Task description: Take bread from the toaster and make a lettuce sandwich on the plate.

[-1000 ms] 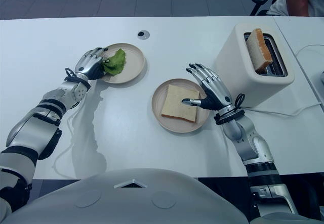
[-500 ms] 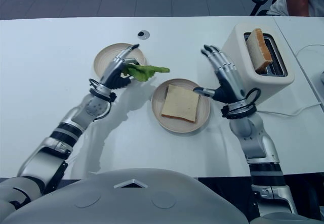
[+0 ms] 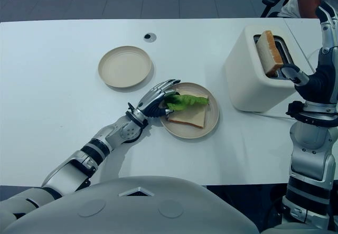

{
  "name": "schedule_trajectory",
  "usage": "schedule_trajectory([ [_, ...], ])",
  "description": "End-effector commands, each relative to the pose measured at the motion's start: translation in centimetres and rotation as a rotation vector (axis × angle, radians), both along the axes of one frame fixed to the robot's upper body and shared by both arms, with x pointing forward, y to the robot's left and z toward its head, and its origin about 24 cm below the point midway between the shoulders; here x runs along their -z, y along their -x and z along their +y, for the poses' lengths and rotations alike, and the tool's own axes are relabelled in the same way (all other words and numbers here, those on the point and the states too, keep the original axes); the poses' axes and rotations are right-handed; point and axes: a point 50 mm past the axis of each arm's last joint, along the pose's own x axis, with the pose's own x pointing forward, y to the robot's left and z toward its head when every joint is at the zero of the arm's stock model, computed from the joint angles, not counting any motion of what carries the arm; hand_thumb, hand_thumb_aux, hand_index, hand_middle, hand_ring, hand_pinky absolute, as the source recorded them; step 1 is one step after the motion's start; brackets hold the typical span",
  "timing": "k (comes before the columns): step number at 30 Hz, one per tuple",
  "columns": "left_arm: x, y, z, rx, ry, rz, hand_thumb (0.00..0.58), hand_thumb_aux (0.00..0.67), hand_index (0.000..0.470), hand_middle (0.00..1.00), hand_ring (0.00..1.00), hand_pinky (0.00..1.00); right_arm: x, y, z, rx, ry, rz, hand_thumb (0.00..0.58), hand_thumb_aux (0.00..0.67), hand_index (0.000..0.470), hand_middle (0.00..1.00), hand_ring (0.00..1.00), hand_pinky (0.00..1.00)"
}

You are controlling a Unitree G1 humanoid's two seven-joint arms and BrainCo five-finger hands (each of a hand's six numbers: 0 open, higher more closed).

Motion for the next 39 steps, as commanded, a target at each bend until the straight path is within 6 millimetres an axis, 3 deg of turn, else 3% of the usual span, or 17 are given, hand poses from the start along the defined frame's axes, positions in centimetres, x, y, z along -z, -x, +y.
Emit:
schedule_trajectory([
  [1,1.0,0.8,0.5,-0.001,-0.060,0.012,0.100,0.060,0.042,0.00,0.00,0.00,3.8,-1.6,-1.9,0.150,0.061,0.271,0.000,0.000,0.000,0.00,0.00,0.00],
  [2,0.9,0.9,0.5,0.002,-0.062,0.005,0.000,0.000,0.000,0.00,0.00,0.00,4.3,-2.1,-1.9,0.161,0.080,0.302,0.000,0.000,0.000,0.00,0.00,0.00],
  [6,0.5,1.3,0.3,0.029,-0.067,-0.015,0.000,0.000,0.000,0.00,0.00,0.00,5.4,-4.7,-1.3,0.156,0.143,0.373,0.000,0.000,0.000,0.00,0.00,0.00],
  [7,0.4,1.5,0.1,0.041,-0.063,-0.018,0.000,0.000,0.000,0.00,0.00,0.00,5.5,-5.1,-1.2,0.157,0.159,0.385,0.160,0.100,0.070,0.00,0.00,0.00],
  [8,0.3,1.7,0.1,0.049,-0.061,-0.019,0.000,0.000,0.000,0.00,0.00,0.00,5.5,-5.3,-1.2,0.159,0.171,0.392,0.484,0.397,0.278,0.05,0.05,0.05],
  [9,0.3,2.0,0.0,0.056,-0.059,-0.020,0.000,0.000,0.000,0.00,0.00,0.00,5.3,-5.3,-1.2,0.157,0.168,0.376,0.580,0.670,0.470,0.90,0.90,0.90],
  [10,0.2,2.2,0.0,0.063,-0.058,-0.020,0.000,0.000,0.000,0.00,0.00,0.00,4.9,-5.1,-1.1,0.150,0.166,0.354,0.580,0.670,0.470,1.00,1.00,1.00],
  [13,0.3,2.7,0.2,0.070,-0.061,-0.011,0.000,0.000,0.000,0.00,0.00,0.00,2.9,-4.2,-0.1,0.112,0.163,0.210,0.580,0.670,0.470,1.00,1.00,1.00],
  [16,-0.1,2.3,1.1,0.011,-0.042,-0.028,0.000,0.000,0.000,0.00,0.00,0.00,-1.7,-2.6,2.1,0.020,0.121,-0.142,0.580,0.670,0.470,1.00,1.00,1.00],
  [18,-1.3,1.6,2.1,-0.061,0.006,-0.089,0.000,0.000,0.000,0.00,0.00,0.00,-4.1,-1.4,4.3,-0.154,0.003,-0.347,0.580,0.670,0.470,1.00,1.00,1.00],
  [19,-2.0,1.3,2.6,-0.099,0.039,-0.128,0.000,0.000,0.000,0.00,0.00,0.00,-4.2,-1.4,5.4,-0.252,-0.064,-0.354,0.580,0.670,0.470,1.00,1.00,1.00],
  [24,-5.8,1.3,4.9,-0.219,0.257,-0.296,0.000,0.000,0.000,0.00,0.00,0.00,1.7,-3.6,9.9,-0.642,-0.362,0.077,0.580,0.670,0.470,1.00,1.00,1.00],
  [26,-6.9,1.9,5.5,-0.225,0.321,-0.342,0.000,0.000,0.000,0.00,0.00,0.00,5.2,-4.3,11.4,-0.769,-0.468,0.325,0.580,0.670,0.470,1.00,1.00,1.00],
  [30,-8.7,2.9,6.8,-0.228,0.383,-0.445,0.000,0.000,0.000,0.00,0.00,0.00,9.8,-4.8,12.4,-0.871,-0.566,0.623,0.580,0.670,0.470,1.00,1.00,1.00],
  [35,-7.7,4.4,4.5,0.030,0.222,-0.419,0.000,0.000,0.000,0.00,0.00,0.00,13.4,-6.1,11.7,-0.798,-0.479,0.797,0.580,0.670,0.470,1.00,1.00,1.00],
  [39,-5.3,5.2,2.8,0.213,0.051,-0.339,0.000,0.000,0.000,0.00,0.00,0.00,12.8,-6.9,10.1,-0.764,-0.425,0.779,0.580,0.670,0.470,1.00,1.00,1.00],
])
